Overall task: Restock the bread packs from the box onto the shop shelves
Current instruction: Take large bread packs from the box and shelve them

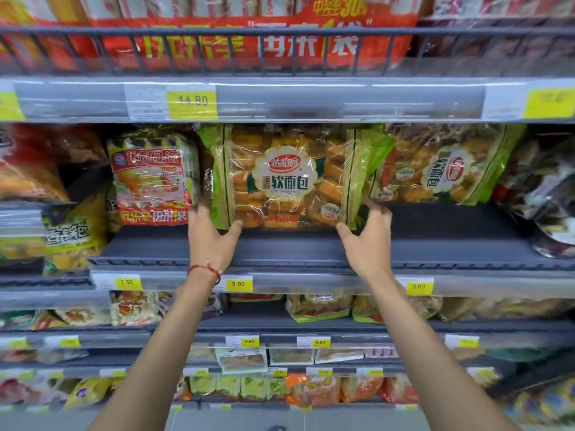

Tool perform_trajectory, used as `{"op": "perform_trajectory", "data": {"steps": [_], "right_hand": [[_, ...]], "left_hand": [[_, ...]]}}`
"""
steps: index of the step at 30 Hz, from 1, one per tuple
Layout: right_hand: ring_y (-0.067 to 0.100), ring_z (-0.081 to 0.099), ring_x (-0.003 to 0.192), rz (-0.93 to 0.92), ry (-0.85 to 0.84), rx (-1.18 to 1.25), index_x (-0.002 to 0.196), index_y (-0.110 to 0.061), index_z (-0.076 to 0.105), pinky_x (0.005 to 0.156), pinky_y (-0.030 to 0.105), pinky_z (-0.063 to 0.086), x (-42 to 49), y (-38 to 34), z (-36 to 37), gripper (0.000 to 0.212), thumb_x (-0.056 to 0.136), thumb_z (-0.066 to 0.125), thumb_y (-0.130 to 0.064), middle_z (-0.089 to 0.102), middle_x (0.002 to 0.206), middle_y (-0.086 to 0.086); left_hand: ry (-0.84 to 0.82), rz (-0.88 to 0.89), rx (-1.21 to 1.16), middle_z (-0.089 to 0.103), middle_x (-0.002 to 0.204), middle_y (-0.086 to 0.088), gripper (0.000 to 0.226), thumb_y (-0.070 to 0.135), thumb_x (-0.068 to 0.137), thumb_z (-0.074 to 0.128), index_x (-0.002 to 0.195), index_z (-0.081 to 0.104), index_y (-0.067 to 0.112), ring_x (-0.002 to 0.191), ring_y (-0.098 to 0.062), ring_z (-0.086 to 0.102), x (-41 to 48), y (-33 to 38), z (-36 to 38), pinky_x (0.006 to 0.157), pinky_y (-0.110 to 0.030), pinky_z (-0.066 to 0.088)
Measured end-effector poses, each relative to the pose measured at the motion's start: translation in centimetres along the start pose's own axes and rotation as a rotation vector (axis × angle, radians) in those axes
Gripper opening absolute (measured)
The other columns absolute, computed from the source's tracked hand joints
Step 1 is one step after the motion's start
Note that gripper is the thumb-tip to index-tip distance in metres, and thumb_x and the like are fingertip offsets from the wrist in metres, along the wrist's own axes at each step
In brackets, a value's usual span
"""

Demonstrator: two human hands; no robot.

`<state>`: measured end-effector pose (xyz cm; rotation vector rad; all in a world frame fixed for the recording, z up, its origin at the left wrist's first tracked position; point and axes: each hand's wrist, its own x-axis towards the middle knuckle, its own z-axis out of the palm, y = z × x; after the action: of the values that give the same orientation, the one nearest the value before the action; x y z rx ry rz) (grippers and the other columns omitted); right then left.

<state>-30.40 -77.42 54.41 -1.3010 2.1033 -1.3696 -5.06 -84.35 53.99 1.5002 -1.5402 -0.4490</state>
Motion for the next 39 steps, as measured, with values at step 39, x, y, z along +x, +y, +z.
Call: {"op": "perform_trajectory", "data": {"steps": [39], "right_hand": [[-0.007, 0.064, 0.086, 0.889, 0.792, 0.009, 0.109, -0.018, 0.073, 0.074, 0.009, 0.047, -66.8, 3.0, 5.3, 0.018, 0.095, 0.067, -0.01, 0.071, 0.1, -0.01]], "left_hand": [[-1.838, 0.496, -0.107, 0.072, 0.099, -0.003, 0.025, 0.001, 0.09, 0.062, 0.111, 0.068, 0.014, 0.086, -0.011, 0.066, -39.8, -11.6, -10.0, 0.078, -0.015, 0.05]]}}
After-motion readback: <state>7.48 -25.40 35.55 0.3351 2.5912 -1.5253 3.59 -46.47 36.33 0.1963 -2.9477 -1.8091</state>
